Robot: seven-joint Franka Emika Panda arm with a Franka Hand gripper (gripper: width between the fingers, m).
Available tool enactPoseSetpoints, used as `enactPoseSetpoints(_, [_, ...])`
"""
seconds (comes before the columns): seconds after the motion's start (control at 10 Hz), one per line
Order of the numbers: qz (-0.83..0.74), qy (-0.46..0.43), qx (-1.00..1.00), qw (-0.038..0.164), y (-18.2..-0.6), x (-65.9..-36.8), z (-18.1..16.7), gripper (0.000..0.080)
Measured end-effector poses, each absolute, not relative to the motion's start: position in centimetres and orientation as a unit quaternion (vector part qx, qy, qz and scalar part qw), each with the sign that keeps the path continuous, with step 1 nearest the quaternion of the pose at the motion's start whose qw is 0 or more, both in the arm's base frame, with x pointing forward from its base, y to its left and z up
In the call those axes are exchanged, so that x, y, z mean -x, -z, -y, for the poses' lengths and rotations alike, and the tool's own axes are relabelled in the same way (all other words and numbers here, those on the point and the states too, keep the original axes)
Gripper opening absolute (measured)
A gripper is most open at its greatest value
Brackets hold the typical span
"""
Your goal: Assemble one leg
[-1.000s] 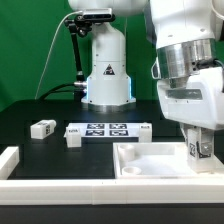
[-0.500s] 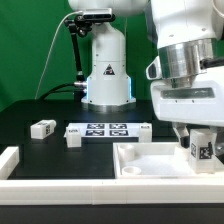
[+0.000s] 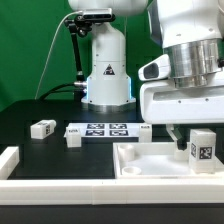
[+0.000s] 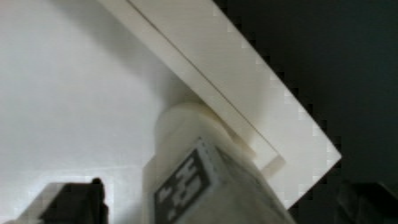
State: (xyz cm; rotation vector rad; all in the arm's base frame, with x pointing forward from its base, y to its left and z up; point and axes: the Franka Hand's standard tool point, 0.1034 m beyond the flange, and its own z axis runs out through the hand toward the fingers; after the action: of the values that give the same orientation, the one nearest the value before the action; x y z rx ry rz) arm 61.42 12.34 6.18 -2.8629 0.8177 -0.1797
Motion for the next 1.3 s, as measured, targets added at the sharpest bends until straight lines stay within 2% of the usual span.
enactPoseSetpoints(0.3, [-0.111,0.075,0.99,0.05,-6.51,-61.58,-12.2,0.0649])
enactPoseSetpoints(0.6, [0.04,0.074,0.996,0.028,-6.65,-61.75,-12.68,0.0649])
enactPoseSetpoints(0.7, [0.049,0.076,0.996,0.028,-6.63,-61.83,-12.63,0.0649])
enactPoseSetpoints(0.9, [0.047,0.076,0.996,0.028,-6.6,-61.8,-12.65,0.0386])
enactPoseSetpoints(1.0, [0.046,0.076,0.996,0.027,-6.6,-61.85,-12.41,0.0386])
enactPoseSetpoints(1.1, [0.046,0.076,0.996,0.027,-6.57,-61.84,-12.39,0.0291])
enactPoseSetpoints(1.3, [0.034,0.075,0.996,0.028,-6.56,-61.85,-12.33,0.0291])
